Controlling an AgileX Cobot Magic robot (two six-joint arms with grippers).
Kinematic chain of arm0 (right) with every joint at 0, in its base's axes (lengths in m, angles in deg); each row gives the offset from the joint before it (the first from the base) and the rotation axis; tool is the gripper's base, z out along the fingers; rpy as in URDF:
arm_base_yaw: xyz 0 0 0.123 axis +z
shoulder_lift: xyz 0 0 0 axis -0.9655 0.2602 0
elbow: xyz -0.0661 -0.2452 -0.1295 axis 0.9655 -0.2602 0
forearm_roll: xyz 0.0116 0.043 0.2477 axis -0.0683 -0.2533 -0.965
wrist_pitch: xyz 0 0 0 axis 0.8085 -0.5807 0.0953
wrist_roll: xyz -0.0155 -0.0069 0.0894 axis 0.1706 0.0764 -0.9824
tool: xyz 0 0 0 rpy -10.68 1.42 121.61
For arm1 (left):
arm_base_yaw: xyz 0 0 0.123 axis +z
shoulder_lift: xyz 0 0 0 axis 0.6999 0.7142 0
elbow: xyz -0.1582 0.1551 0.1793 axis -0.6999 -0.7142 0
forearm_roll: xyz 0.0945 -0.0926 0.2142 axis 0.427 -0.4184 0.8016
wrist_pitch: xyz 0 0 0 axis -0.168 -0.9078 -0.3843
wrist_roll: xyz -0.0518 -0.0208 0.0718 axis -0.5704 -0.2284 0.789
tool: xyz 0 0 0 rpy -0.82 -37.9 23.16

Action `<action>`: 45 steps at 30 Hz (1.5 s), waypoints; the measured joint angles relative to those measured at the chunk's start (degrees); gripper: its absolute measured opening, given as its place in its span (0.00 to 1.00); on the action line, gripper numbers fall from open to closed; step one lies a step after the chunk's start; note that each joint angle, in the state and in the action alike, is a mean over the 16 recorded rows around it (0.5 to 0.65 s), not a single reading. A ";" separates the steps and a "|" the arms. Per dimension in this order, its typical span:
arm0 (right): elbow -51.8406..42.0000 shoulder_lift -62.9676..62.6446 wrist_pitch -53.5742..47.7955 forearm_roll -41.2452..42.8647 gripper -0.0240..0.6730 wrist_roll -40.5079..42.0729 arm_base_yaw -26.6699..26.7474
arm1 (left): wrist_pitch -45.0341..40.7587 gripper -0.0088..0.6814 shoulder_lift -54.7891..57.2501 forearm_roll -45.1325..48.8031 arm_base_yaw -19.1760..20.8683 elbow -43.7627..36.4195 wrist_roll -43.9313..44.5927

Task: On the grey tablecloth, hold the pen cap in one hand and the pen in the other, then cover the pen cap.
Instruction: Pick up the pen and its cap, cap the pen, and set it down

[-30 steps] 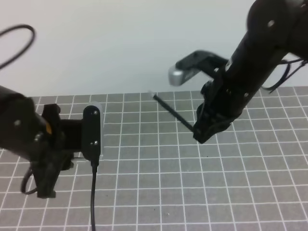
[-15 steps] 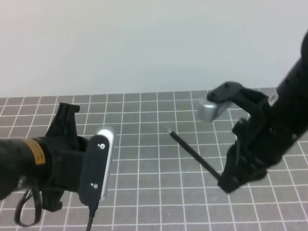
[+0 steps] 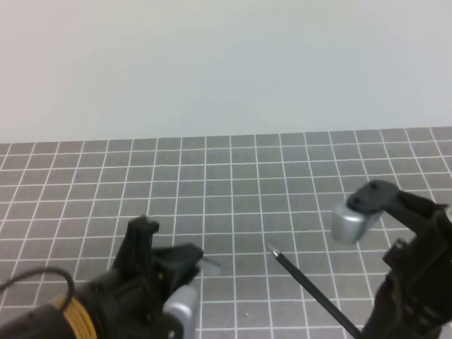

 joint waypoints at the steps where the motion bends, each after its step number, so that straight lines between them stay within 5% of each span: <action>1: -0.85 -0.59 0.00 -0.18 0.04 0.00 0.00 | 1.56 0.12 0.02 0.30 -0.61 -0.95 -0.10; 31: -8.78 -4.58 0.73 -4.50 0.04 -0.18 6.77 | 24.94 0.12 7.79 13.30 -3.88 -5.85 -7.85; 45: -8.77 -7.05 0.37 -4.27 0.04 -0.17 6.77 | 18.60 0.11 -5.13 11.02 -4.67 -9.21 -7.46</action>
